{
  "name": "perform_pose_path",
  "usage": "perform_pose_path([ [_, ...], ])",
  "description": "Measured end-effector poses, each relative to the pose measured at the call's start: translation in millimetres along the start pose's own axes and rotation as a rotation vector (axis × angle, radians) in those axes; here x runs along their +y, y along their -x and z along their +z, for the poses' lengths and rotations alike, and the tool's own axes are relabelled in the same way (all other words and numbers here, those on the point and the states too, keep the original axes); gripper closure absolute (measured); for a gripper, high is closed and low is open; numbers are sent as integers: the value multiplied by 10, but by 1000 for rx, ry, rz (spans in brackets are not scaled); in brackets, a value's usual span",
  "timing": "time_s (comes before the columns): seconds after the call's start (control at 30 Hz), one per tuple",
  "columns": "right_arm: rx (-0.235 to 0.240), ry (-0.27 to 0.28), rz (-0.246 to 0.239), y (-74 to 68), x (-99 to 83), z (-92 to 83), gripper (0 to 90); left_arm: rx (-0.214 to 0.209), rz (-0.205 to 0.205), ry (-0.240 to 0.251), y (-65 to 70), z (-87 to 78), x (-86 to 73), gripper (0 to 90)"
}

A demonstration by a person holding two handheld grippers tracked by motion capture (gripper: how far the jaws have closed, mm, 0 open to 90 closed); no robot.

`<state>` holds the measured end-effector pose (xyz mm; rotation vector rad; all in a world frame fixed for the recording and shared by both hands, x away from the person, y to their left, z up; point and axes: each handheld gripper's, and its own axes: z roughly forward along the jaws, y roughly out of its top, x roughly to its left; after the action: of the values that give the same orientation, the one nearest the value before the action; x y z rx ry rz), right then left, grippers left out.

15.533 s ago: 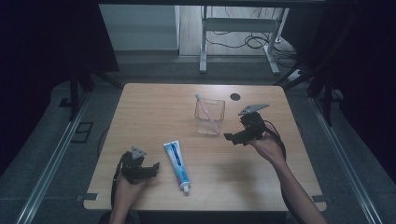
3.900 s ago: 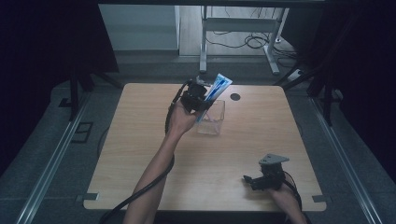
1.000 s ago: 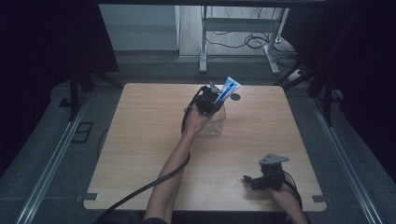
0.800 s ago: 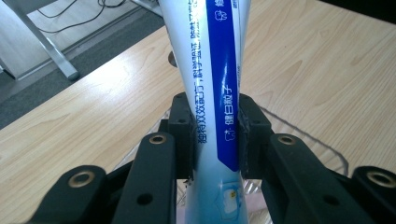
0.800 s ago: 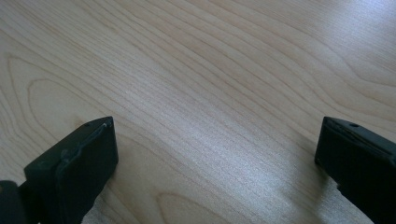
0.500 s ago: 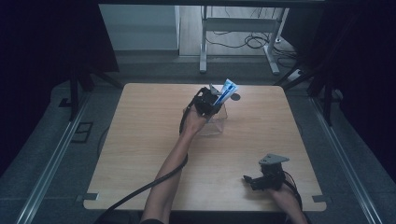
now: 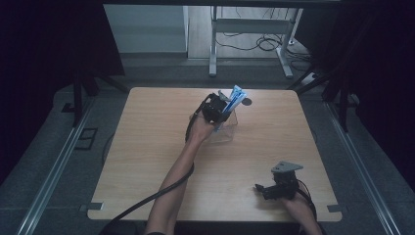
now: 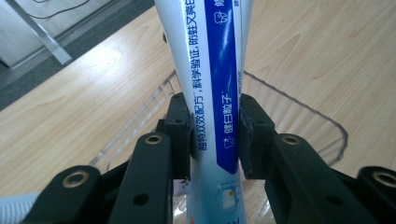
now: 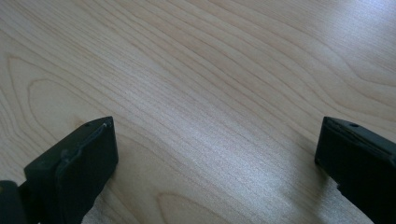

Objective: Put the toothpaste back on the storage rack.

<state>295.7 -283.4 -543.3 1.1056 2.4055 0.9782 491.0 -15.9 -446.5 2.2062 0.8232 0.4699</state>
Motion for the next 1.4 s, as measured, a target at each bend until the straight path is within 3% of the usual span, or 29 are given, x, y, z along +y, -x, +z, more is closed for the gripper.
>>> perform_pose_path([
  [0.6,1,-1,1,-1,0,0,0,-22,34,-70,64,-39,-40,683],
  [0.73,1,-1,1,-1,0,0,0,-32,50,-110,84,-33,-63,675],
  [0.93,1,0,0,0,0,0,0,-24,55,-120,112,-48,-70,674],
  [1.07,1,-1,1,-1,0,0,0,-28,42,-121,104,-50,-66,660],
  [1.3,1,-1,1,-1,0,0,0,-53,-33,-69,81,-107,-73,561],
  [1.4,1,-1,1,-1,0,0,0,-60,-46,-45,65,-148,-77,505],
])
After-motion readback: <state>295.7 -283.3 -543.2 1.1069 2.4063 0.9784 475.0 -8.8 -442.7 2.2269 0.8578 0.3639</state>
